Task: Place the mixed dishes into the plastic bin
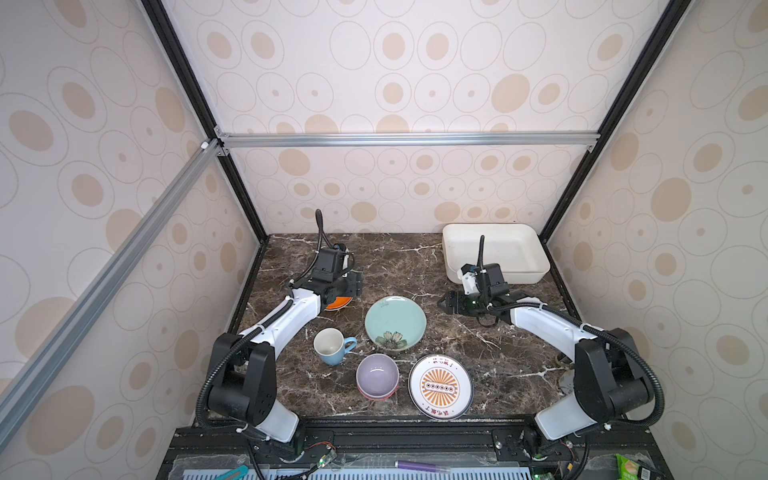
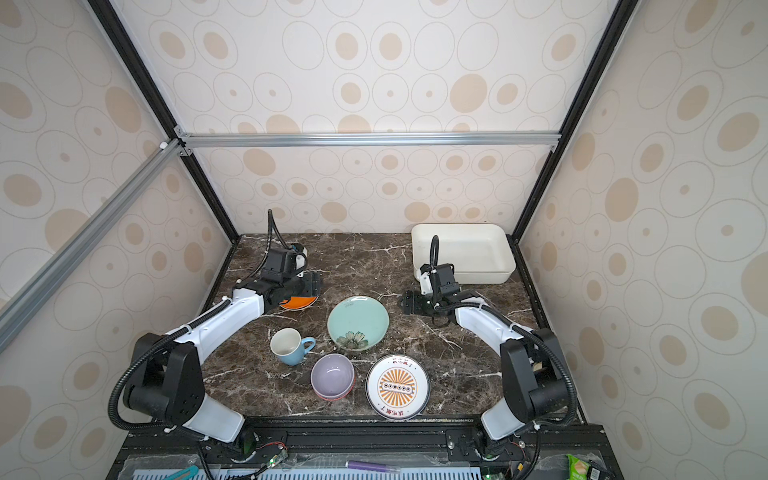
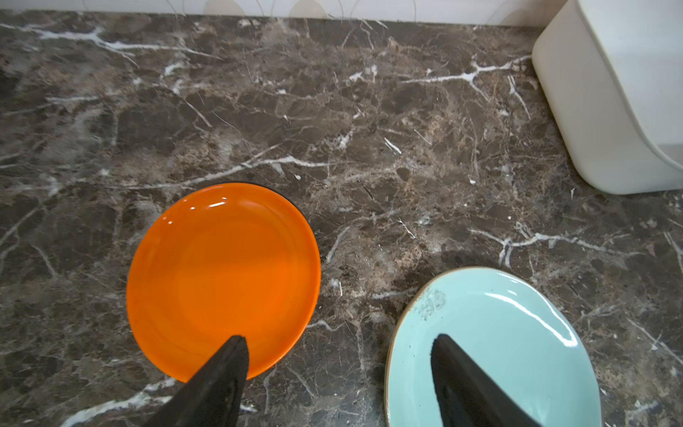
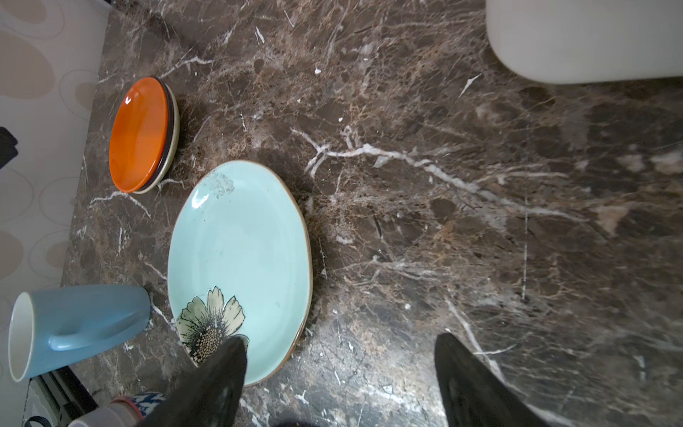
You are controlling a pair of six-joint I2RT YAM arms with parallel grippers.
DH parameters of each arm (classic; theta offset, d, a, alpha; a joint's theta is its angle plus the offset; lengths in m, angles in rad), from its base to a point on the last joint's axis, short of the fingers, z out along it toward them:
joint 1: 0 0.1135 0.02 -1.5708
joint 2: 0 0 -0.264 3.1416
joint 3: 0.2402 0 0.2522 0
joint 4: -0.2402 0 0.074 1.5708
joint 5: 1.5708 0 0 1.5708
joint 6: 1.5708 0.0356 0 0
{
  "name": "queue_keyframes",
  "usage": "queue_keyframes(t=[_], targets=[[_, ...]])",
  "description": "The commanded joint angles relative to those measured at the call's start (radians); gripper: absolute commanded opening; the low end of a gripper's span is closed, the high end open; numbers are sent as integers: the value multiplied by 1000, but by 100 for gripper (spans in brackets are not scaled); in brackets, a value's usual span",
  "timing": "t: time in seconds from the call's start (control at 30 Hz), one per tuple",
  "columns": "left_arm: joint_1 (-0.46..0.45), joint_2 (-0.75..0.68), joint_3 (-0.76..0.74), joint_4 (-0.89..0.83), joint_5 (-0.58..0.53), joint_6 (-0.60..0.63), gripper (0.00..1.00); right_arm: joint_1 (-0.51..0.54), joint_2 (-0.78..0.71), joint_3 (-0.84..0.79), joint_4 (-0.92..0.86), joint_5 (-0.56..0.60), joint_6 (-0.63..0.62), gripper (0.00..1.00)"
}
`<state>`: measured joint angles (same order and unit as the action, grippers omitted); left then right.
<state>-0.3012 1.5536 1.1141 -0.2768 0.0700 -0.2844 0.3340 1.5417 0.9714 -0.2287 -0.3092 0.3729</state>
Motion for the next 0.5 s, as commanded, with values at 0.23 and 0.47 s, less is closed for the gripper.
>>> queue_keyframes(t=[0.23, 0.47], targets=[[-34, 35, 147, -76, 20, 2, 80, -4, 125, 393, -200, 315, -195, 87], [-34, 74, 206, -91, 34, 32, 83, -15, 490, 809, -382, 343, -214, 88]])
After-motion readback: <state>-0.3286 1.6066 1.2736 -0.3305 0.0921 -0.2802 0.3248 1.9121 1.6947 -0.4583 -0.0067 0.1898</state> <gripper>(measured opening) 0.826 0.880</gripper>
